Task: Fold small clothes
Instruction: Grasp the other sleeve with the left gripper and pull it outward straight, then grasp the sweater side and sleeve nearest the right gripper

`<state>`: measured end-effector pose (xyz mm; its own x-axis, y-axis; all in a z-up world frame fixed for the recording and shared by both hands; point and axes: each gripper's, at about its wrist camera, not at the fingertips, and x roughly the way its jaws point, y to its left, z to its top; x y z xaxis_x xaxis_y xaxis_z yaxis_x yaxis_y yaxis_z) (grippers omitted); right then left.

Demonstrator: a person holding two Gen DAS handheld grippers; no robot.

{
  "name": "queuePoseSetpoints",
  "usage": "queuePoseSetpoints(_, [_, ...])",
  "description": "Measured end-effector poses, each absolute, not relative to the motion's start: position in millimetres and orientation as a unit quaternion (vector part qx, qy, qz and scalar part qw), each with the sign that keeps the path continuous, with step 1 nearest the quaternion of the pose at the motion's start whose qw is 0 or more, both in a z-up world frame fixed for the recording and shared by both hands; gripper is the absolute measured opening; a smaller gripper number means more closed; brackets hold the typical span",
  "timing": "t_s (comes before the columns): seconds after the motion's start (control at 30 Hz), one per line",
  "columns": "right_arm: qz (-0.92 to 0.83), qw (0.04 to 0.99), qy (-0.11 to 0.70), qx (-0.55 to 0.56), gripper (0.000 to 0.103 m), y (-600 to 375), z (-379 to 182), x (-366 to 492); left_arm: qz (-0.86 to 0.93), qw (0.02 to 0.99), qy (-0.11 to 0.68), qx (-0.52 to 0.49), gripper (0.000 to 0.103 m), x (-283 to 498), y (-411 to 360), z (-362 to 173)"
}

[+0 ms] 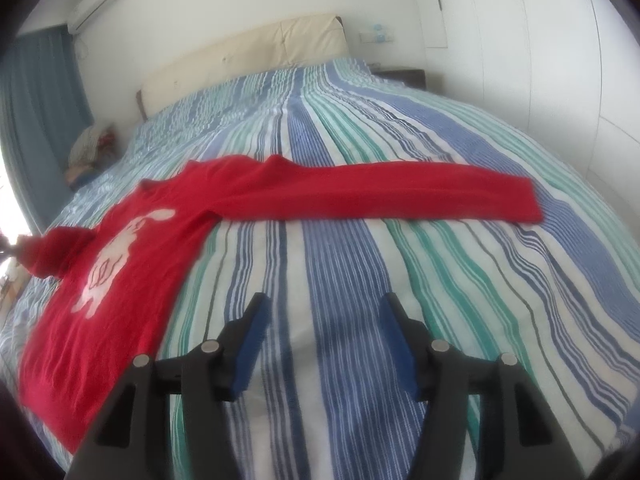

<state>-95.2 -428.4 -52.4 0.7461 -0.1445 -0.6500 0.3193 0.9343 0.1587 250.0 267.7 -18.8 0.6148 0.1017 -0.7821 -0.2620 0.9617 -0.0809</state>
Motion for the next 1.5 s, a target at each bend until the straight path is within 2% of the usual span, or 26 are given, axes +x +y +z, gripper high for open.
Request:
queuePoseSetpoints(0.2, [-0.12,0.922,0.351,0.108,0.057,-419,-60,-89,0.174,0.878,0.436,-0.096,0.005,244,311,-57])
queuePoseSetpoints(0.4, [-0.122,0.919,0.359,0.102,0.057,-417,-65,-88,0.217,0.852,0.455,-0.141,0.005,225,351,-81])
queuePoseSetpoints(0.73, [-0.122,0.915,0.373,0.096,0.057,-414,-72,-85,0.235,0.83,0.491,-0.123,0.005,231,347,-118])
queuePoseSetpoints(0.83, [-0.124,0.914,0.374,0.101,0.058,-416,-73,-86,0.236,0.831,0.487,-0.126,0.016,226,348,-114])
queuePoseSetpoints(0.87, [-0.125,0.913,0.374,0.102,0.06,-417,-73,-86,0.235,0.832,0.486,-0.128,0.031,223,349,-111])
queuePoseSetpoints(0.9, [-0.127,0.913,0.374,0.102,0.062,-417,-73,-86,0.235,0.833,0.484,-0.129,0.054,218,349,-107])
queuePoseSetpoints(0.97, [-0.128,0.913,0.373,0.101,0.065,-417,-72,-86,0.232,0.841,0.471,-0.131,0.074,205,345,-94])
queuePoseSetpoints(1.13, [-0.127,0.921,0.358,0.08,0.075,-409,-64,-88,0.159,0.877,0.436,-0.124,0.081,172,304,-60])
queuePoseSetpoints(1.2, [-0.119,0.923,0.358,0.074,0.075,-405,-63,-87,0.116,0.89,0.423,-0.122,0.087,165,280,-50])
queuePoseSetpoints(1.37, [-0.096,0.926,0.358,0.07,0.075,-399,-58,-81,0.003,0.904,0.415,-0.105,0.091,156,208,-38])
queuePoseSetpoints(1.5, [-0.093,0.929,0.353,0.064,0.075,-396,-53,-81,-0.044,0.905,0.419,-0.053,0.097,159,158,-56])
